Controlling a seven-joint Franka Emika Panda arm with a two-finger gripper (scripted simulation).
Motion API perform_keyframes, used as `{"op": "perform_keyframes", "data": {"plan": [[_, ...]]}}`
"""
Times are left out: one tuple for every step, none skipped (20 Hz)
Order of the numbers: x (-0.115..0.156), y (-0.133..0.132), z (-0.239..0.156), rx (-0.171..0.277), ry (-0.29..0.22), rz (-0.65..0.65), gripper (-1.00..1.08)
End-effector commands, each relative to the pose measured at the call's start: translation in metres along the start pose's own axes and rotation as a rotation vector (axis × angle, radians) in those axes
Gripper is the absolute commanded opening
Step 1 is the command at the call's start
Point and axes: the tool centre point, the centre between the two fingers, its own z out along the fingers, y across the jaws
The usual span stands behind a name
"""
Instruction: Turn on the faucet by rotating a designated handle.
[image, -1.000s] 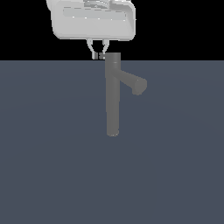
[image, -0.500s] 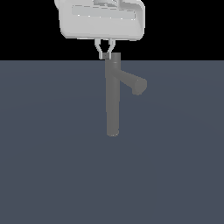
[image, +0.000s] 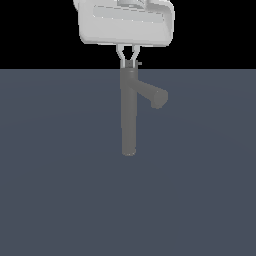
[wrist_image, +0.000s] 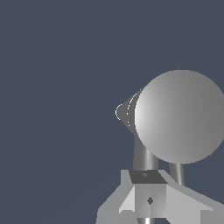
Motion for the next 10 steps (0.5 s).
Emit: {"op": "perform_keyframes", "data": {"plan": [[0.003,0.033,-0.001,-0.007,0.009,0.039,-1.0],[0.003,0.038,-0.001,-0.007,0.008,0.043,-1.0],[0.003,0.044,-0.001,-0.007,0.007,0.047,-1.0],[0.004,0.05,-0.001,-0.007,0.007,0.051,-1.0],[0.004,0.055,-0.001,-0.007,0.006,0.054,-1.0],[0.005,0.061,-0.001,-0.006,0.005,0.058,-1.0],[0.005,0.061,-0.001,-0.006,0.005,0.058,-1.0],[0.002,0.029,0.0,0.008,-0.013,0.014,-1.0],[0.005,0.031,0.0,0.007,-0.012,0.017,-1.0],[0.008,0.034,0.0,0.006,-0.011,0.019,-1.0]]}}
